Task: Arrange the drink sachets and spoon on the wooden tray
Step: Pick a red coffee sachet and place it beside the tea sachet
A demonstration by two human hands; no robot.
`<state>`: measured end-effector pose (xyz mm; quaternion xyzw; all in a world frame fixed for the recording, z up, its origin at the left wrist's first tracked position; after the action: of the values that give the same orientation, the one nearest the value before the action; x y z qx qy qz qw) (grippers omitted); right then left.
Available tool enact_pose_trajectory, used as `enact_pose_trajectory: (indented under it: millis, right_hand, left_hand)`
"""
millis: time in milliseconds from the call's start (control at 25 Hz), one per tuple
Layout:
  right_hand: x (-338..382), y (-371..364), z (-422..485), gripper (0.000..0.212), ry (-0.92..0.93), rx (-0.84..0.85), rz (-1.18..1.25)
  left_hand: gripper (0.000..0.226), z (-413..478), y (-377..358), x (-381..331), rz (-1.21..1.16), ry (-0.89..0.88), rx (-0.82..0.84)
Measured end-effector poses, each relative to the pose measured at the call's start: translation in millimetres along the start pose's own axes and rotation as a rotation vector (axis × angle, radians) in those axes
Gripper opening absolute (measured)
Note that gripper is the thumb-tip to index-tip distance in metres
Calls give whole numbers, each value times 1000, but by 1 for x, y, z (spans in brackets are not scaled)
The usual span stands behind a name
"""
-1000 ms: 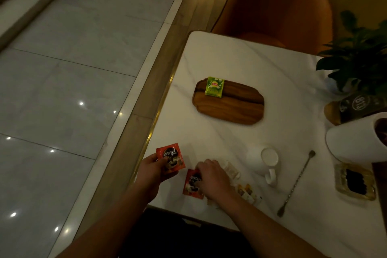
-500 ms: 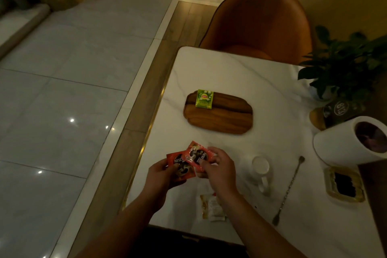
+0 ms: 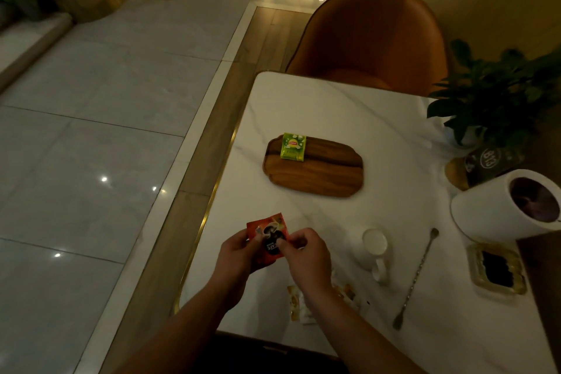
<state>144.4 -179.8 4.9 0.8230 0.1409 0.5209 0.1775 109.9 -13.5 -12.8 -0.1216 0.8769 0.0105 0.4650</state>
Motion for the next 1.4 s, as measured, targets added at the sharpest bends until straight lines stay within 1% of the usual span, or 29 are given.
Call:
enact_pose_trajectory:
  millis: [80, 240, 320, 400, 520, 640, 680, 800, 840, 1080, 1160, 1280, 1400]
  right_hand:
    - [2, -2, 0, 18, 15, 6, 1]
    - [4, 0, 0, 10, 27, 21, 125]
    - [4, 3, 0, 15, 39, 19, 141]
    - [5, 3, 0, 16, 35, 22, 162]
    - [6, 3, 1, 13, 49, 26, 140]
    - [4, 2, 0, 8, 45, 30, 143]
    - [3, 1, -1, 9, 41, 33, 145]
    - [1, 2, -1, 24, 30, 32, 108]
    - [1, 3, 0, 24, 30, 33, 106]
    - [5, 12, -2, 9, 60, 19, 142]
    - [6, 13, -1, 10, 61, 38, 164]
    - [6, 10, 0, 17, 42, 104, 140]
    - [4, 11, 1, 16, 27, 109, 141]
  left_hand:
    - [25, 0, 0, -2, -10, -9, 4]
    - [25, 0, 1, -5, -4, -21, -1]
    - [26, 1, 1, -4, -13, -4, -12]
    - [26, 2, -1, -1, -40, 20, -18]
    - [23, 3, -5, 1, -68, 53, -40]
    - [22, 1, -12, 1, -63, 49, -60]
    - [22, 1, -14, 1, -58, 40, -68]
    - [23, -1, -18, 2, -62, 32, -75]
    - [23, -2, -20, 2, -65, 35, -73]
    - [21, -2, -28, 0, -52, 26, -64]
    - [21, -2, -28, -3, -37, 0, -65]
    - [22, -1, -26, -6, -11, -25, -65]
    - [24, -1, -29, -7, 6, -24, -42]
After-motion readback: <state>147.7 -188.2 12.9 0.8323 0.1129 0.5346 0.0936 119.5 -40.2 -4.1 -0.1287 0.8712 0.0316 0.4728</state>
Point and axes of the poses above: each hand's wrist, its own z-axis towards the middle knuckle, its own y-axis out of the back of the hand, x = y × z, the point moved 10 cm from there along z, towards the middle knuckle, and after that the axes turned 4 degrees about z, right-handed, at the moved point
